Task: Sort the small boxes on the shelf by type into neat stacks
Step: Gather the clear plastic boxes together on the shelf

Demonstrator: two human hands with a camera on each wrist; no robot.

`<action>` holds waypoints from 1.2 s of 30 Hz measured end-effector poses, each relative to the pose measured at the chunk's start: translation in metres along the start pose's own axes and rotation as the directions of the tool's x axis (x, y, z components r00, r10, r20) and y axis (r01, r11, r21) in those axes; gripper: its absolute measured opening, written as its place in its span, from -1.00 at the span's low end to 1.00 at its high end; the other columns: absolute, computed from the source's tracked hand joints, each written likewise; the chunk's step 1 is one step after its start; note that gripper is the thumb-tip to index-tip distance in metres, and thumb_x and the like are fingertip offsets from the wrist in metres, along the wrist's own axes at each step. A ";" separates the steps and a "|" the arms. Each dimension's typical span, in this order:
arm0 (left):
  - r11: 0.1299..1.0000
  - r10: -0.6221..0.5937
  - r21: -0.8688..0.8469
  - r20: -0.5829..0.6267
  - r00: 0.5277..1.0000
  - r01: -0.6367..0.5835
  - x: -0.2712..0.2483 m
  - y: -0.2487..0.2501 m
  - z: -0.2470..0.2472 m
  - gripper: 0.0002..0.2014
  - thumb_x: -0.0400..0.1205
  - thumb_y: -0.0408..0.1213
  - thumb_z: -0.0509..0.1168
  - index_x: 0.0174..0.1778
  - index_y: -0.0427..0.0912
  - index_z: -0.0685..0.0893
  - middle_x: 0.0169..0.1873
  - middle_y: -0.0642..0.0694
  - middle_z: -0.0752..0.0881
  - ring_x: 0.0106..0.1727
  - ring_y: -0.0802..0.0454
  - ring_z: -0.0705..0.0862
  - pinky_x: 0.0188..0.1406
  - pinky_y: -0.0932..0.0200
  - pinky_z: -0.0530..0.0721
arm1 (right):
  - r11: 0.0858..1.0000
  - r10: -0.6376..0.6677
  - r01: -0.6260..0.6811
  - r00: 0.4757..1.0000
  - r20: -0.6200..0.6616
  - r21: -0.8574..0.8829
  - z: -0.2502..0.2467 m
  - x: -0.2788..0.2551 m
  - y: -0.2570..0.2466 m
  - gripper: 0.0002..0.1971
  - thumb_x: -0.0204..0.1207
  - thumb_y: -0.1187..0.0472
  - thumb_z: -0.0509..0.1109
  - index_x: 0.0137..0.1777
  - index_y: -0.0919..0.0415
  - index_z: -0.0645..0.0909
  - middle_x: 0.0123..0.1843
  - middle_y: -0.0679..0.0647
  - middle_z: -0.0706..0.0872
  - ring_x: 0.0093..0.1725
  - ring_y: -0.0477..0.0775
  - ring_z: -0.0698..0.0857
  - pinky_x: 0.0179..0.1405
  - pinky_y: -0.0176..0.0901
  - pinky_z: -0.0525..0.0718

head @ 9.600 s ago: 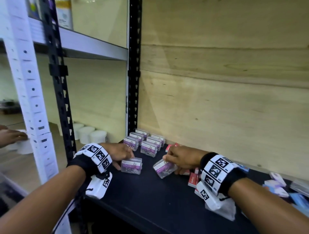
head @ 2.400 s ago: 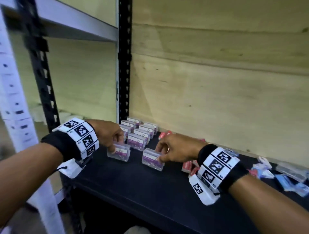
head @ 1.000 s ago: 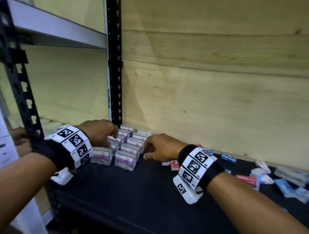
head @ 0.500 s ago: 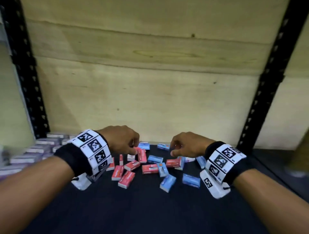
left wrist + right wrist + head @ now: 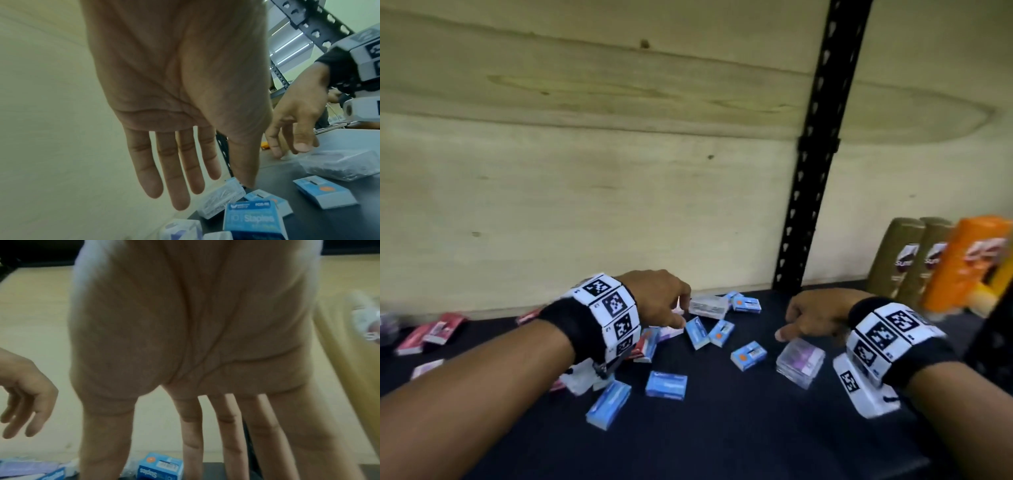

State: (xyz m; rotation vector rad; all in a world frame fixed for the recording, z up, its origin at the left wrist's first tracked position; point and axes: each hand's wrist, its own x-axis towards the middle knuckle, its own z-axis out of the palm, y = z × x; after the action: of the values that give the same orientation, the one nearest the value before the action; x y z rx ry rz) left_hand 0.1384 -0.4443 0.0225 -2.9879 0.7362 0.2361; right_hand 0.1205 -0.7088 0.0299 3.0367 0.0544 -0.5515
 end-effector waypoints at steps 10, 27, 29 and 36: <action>0.994 0.041 0.101 0.075 0.996 -0.048 0.076 0.020 -0.001 -0.47 0.63 -0.09 0.40 0.51 -0.01 0.44 0.40 -0.09 0.54 0.34 -0.08 0.55 0.27 -0.01 0.57 | 0.983 0.033 -0.079 0.964 0.263 0.167 0.016 0.015 0.024 -0.44 0.39 -0.23 0.56 0.22 0.18 0.73 -0.08 0.05 0.79 -0.17 0.02 0.73 -0.18 -0.20 0.69; 0.976 0.102 0.183 0.107 0.989 -0.120 0.102 0.016 0.008 -0.54 0.61 -0.11 0.41 0.38 -0.05 0.43 0.07 -0.08 0.56 -0.02 -0.09 0.57 -0.09 0.05 0.54 | 0.981 -0.002 -0.042 0.973 0.229 0.187 0.001 0.053 0.007 -0.53 0.30 -0.09 0.67 0.11 0.19 0.80 -0.21 0.07 0.76 -0.30 0.06 0.63 -0.12 -0.06 0.64; 0.977 0.099 0.176 0.106 0.989 -0.117 0.101 0.015 0.006 -0.59 0.67 -0.12 0.33 0.42 -0.06 0.42 0.13 -0.11 0.60 0.01 -0.09 0.58 -0.08 0.07 0.52 | 0.986 -0.003 -0.031 0.980 0.200 0.166 -0.001 0.052 0.005 -0.52 0.31 -0.09 0.67 0.15 0.16 0.77 -0.20 0.04 0.76 -0.35 0.02 0.62 -0.18 -0.11 0.62; 0.987 0.113 0.104 0.079 0.990 -0.121 0.088 0.012 0.000 -0.63 0.74 -0.13 0.19 0.48 -0.07 0.45 0.30 -0.13 0.62 0.17 -0.06 0.61 0.05 0.11 0.56 | 0.968 -0.027 -0.014 0.987 0.159 0.249 -0.002 0.043 0.004 -0.47 0.32 0.04 0.69 0.23 0.13 0.59 0.06 0.12 0.78 -0.25 0.02 0.70 0.14 0.03 0.77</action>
State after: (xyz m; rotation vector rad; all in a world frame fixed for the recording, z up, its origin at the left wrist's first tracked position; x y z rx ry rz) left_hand 0.2098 -0.4951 0.0083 -2.8209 0.8868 0.2990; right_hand 0.1616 -0.7116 0.0164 3.2191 -0.0138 -0.8656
